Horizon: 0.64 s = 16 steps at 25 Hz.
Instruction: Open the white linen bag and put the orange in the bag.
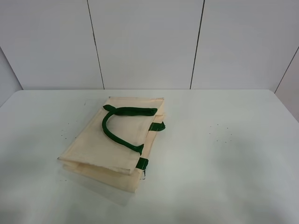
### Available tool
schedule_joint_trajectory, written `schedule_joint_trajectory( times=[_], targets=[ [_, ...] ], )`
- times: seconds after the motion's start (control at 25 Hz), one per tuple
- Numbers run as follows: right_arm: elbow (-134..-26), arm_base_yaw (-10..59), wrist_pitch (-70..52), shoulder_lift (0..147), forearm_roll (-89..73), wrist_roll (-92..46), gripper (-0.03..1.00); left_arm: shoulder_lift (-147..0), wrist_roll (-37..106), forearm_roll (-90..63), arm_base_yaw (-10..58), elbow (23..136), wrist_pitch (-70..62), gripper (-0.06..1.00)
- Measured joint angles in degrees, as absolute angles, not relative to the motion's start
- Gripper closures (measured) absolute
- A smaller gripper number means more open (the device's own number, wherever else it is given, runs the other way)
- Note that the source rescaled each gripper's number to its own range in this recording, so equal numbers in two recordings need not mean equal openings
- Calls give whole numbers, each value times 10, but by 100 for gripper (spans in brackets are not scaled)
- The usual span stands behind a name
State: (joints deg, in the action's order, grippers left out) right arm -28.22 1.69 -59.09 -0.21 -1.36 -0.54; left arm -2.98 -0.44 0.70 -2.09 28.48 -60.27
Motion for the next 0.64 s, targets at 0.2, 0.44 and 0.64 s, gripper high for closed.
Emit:
schedule_joint_trajectory(
  times=[0.2, 0.44, 0.64],
  targets=[
    [-282, 17, -591, -2, -14, -5, -3, 1, -4, 7, -25, 285, -604, -4],
    [-282, 17, -591, -2, -14, -5, -3, 2, -4, 8, -17, 285, -604, -4],
    [-282, 17, -591, -2, -14, -5, -3, 2, -4, 8, -16, 285, -604, -4]
  ],
)
